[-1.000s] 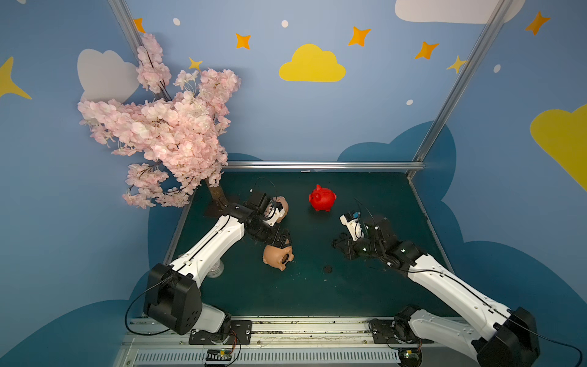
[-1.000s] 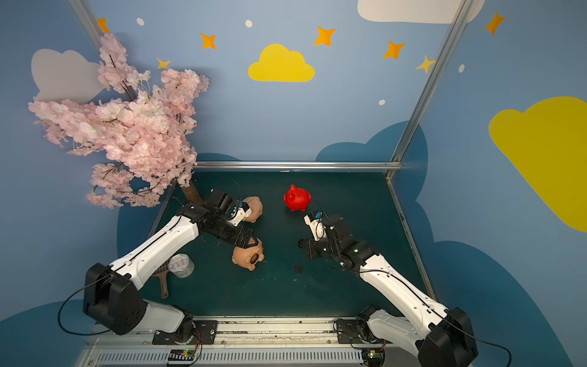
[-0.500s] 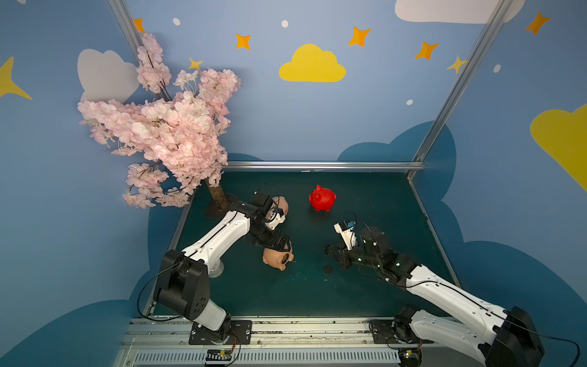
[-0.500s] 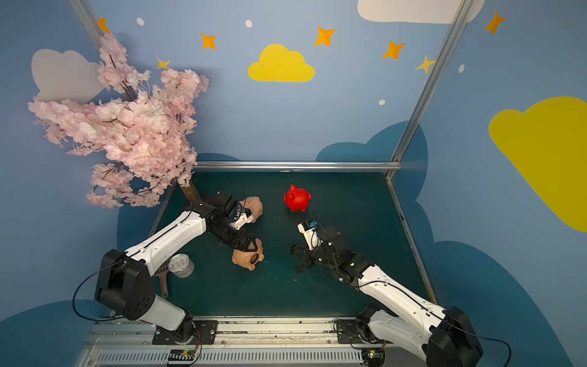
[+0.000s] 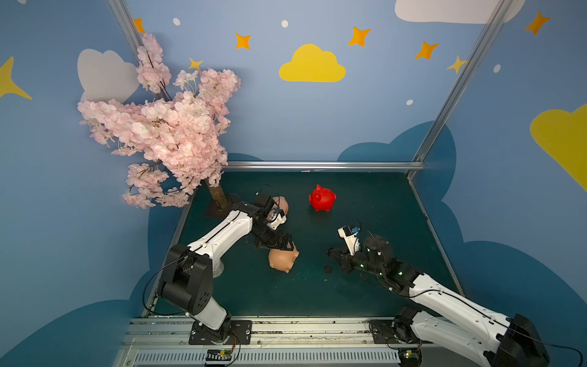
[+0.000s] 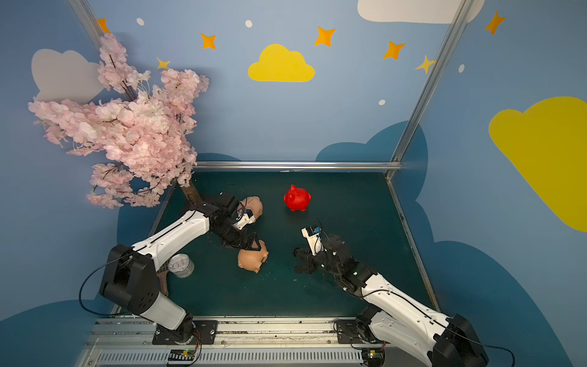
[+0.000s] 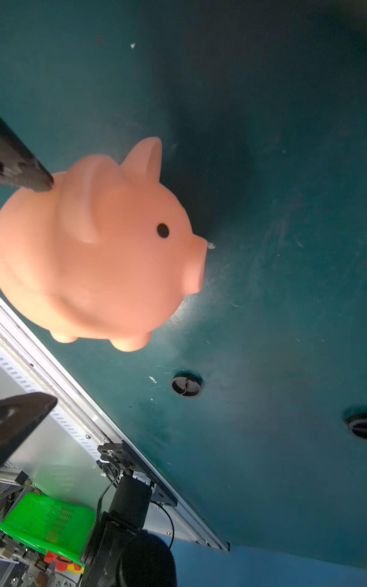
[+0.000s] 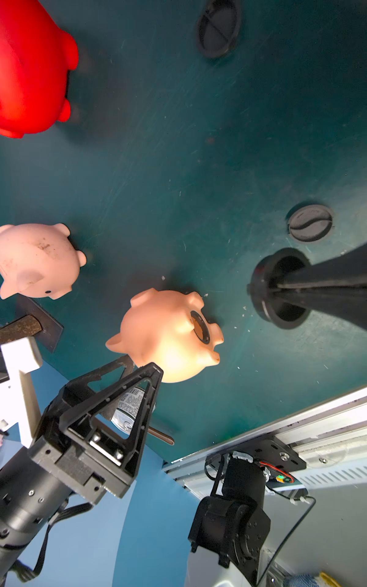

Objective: Close piggy banks
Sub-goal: Adjust the piggy bank at the center of the board.

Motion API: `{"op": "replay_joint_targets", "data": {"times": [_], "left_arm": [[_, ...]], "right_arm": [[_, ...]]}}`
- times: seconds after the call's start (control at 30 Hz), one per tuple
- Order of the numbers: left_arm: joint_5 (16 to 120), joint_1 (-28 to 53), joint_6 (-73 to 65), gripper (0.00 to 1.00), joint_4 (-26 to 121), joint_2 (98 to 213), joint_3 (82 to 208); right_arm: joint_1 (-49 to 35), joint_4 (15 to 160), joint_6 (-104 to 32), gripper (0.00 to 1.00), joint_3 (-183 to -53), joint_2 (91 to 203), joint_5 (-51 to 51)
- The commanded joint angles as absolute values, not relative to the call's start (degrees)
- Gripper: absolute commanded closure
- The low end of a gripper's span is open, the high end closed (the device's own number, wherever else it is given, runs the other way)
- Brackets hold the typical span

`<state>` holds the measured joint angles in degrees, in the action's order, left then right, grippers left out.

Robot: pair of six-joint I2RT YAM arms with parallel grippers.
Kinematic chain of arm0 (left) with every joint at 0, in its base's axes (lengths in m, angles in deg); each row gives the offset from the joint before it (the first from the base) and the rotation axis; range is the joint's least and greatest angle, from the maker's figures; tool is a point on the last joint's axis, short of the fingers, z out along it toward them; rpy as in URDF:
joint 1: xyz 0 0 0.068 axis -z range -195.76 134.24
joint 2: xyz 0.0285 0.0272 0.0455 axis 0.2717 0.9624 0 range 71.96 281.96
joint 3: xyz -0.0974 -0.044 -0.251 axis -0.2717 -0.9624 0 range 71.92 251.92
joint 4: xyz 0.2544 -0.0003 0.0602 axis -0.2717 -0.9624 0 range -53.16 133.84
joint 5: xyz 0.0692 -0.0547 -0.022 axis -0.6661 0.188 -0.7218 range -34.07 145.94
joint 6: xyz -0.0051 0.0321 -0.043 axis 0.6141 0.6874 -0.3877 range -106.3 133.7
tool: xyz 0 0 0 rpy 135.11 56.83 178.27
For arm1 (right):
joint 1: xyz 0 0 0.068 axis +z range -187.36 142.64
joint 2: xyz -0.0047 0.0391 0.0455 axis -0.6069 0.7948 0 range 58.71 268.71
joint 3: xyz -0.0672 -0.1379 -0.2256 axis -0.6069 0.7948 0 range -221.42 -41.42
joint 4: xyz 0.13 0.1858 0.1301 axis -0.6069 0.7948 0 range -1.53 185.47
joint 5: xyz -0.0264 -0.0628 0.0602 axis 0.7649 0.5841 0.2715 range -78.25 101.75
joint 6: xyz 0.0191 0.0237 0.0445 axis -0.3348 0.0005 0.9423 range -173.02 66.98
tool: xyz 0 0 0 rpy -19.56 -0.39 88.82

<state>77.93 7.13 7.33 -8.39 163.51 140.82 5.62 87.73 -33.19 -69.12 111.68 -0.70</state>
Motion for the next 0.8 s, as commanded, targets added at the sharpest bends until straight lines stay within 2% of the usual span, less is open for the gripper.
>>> {"op": "replay_joint_targets", "data": {"times": [0.0,0.37,0.77], "left_arm": [[74.32,7.97,6.99,0.01,-10.92,164.68,142.22],[60.62,11.89,3.76,0.01,-12.31,160.8,142.8],[60.68,11.86,0.82,0.03,-9.12,163.05,139.4]], "right_arm": [[5.86,85.44,-32.24,1.0,-67.82,110.2,1.02],[5.83,83.99,-32.28,1.0,-67.0,110.87,0.33],[5.89,83.29,-33.23,1.0,-67.35,112.32,-1.87]]}}
